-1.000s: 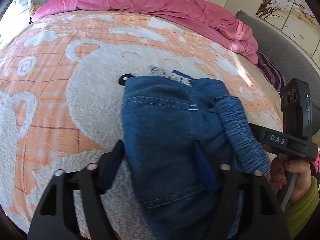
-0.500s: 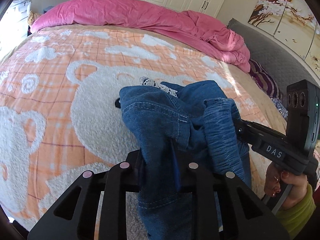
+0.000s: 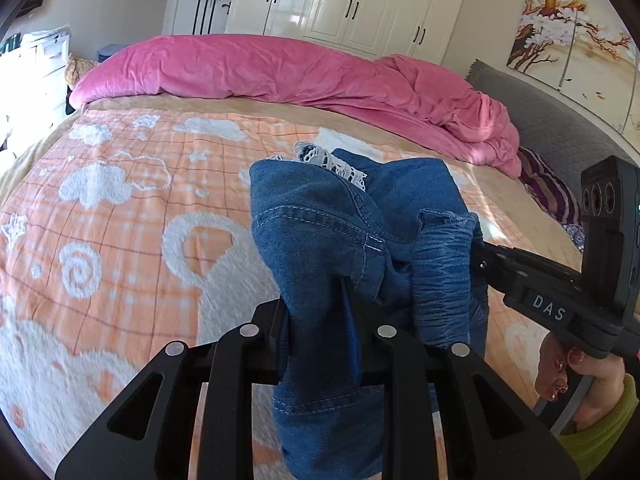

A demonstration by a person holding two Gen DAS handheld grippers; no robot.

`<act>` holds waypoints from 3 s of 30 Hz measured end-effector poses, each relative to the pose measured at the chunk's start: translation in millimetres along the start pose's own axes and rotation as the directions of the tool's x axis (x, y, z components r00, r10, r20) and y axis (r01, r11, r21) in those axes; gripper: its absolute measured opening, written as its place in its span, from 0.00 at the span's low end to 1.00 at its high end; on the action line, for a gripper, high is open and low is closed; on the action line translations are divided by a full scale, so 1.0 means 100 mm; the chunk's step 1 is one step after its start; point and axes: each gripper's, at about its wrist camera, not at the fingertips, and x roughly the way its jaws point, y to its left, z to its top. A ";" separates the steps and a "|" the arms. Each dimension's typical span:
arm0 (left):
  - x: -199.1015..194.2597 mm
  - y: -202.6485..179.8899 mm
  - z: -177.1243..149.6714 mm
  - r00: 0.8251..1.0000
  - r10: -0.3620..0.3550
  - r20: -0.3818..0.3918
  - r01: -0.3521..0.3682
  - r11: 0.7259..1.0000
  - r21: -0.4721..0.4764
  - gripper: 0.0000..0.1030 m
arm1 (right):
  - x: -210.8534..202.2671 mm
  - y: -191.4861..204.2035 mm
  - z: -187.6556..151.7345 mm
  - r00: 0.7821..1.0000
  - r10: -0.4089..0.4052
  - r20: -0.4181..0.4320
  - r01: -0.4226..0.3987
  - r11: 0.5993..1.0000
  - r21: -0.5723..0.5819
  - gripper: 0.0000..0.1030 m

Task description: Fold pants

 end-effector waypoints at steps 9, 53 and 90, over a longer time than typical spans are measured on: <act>0.47 0.28 -0.10 0.998 0.021 -0.064 -0.025 0.998 -0.060 0.20 | 0.53 -0.14 -0.08 0.993 -0.052 -0.105 0.057 0.997 0.042 0.08; -0.29 0.24 -0.61 0.995 0.091 -0.033 -0.093 0.994 -0.054 0.74 | -0.10 -0.28 -0.60 0.975 -0.177 -0.137 0.190 0.978 0.089 0.54; -1.64 -0.16 -0.83 0.977 0.114 0.178 -0.111 0.993 -0.027 0.96 | -1.70 0.52 -0.93 0.944 -0.263 0.197 0.277 0.960 -0.043 0.91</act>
